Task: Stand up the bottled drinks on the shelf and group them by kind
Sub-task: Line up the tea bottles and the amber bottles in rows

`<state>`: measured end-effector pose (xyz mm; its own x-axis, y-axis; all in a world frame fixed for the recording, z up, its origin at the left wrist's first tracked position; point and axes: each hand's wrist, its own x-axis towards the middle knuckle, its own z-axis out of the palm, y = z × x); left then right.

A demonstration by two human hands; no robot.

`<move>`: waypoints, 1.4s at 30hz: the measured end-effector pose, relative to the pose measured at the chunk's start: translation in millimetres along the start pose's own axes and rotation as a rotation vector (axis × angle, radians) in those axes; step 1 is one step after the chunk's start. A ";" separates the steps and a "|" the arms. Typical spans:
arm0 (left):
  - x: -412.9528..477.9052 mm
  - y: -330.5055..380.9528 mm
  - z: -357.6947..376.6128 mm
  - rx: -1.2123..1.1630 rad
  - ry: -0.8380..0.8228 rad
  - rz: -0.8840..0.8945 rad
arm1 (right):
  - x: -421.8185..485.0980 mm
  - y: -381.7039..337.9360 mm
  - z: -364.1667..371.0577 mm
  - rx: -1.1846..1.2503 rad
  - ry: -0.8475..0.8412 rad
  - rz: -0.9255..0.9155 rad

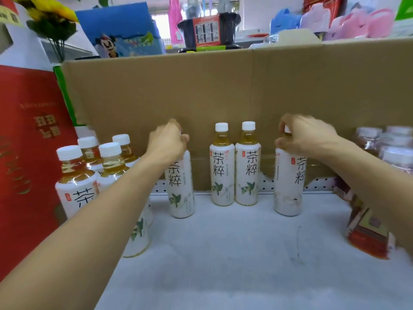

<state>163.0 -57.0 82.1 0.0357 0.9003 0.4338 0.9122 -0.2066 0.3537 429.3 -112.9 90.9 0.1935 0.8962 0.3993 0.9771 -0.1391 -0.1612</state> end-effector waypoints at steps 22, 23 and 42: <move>49.6 40.1 12.0 -0.018 -0.127 0.236 | 50.8 -65.4 16.0 0.256 -0.073 -0.247; 50.3 38.8 11.6 -0.010 -0.134 0.233 | 50.8 -66.5 17.5 0.261 -0.069 -0.246; -49.2 -25.0 81.7 -0.894 0.075 -0.356 | -52.5 34.8 100.2 1.032 -0.050 0.280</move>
<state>171.8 -64.9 -15.8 -0.2378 0.9460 0.2202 0.2160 -0.1695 0.9616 444.3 -122.6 -26.1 0.3723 0.9072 0.1962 0.3461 0.0605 -0.9363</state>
